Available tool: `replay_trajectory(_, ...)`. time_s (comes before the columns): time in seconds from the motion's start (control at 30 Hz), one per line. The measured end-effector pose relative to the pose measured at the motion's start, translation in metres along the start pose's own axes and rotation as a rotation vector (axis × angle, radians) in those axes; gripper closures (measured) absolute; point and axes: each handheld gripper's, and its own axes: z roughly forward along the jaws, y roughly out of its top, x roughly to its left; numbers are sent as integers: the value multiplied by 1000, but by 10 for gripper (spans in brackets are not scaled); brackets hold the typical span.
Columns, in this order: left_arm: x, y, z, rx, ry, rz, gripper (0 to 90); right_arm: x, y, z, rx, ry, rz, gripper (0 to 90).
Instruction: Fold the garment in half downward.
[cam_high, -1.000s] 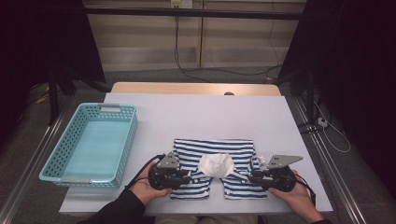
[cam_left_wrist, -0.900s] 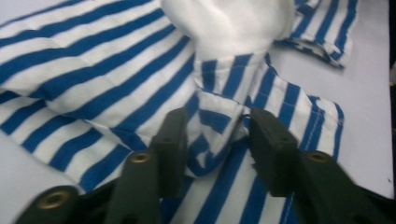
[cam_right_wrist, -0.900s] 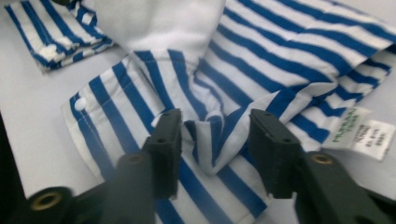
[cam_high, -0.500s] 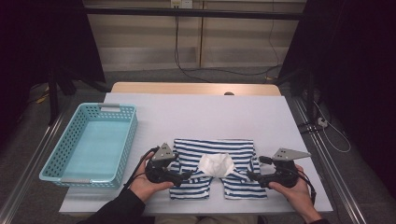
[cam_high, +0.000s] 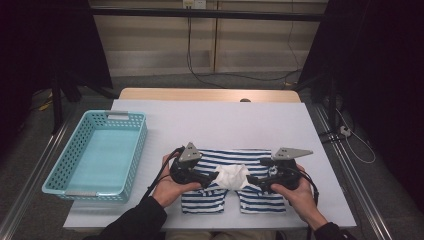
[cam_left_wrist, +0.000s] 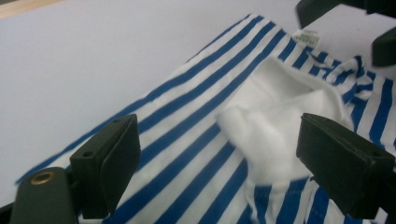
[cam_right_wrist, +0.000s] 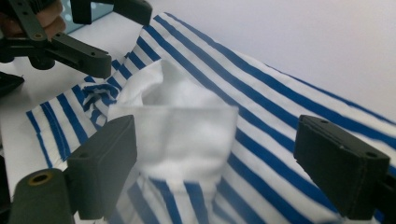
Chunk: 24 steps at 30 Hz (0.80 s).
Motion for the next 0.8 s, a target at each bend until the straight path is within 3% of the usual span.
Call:
replay_trajectory(0.07, 1, 3, 6, -1, 0, -1, 133, -2, 7, 8, 12, 28, -18, 138)
replay_trajectory(0.17, 3, 4, 13, 35, -6, -20, 119, -6, 12, 21, 35, 20, -21, 163)
replay_trajectory(0.37, 5, 1, 17, 53, -6, -50, 142, -8, 4, 31, 60, 30, -16, 269)
replay_trajectory(0.5, 3, 0, 19, 94, -30, -16, 265, -9, -2, 38, 101, 10, -26, 341)
replay_trajectory(0.67, 0, -4, 27, 118, -79, -19, 476, -11, -3, 41, 118, 19, -22, 441)
replay_trajectory(0.8, -1, -7, 30, 158, -103, -20, 547, -10, -6, 45, 147, 20, -24, 507)
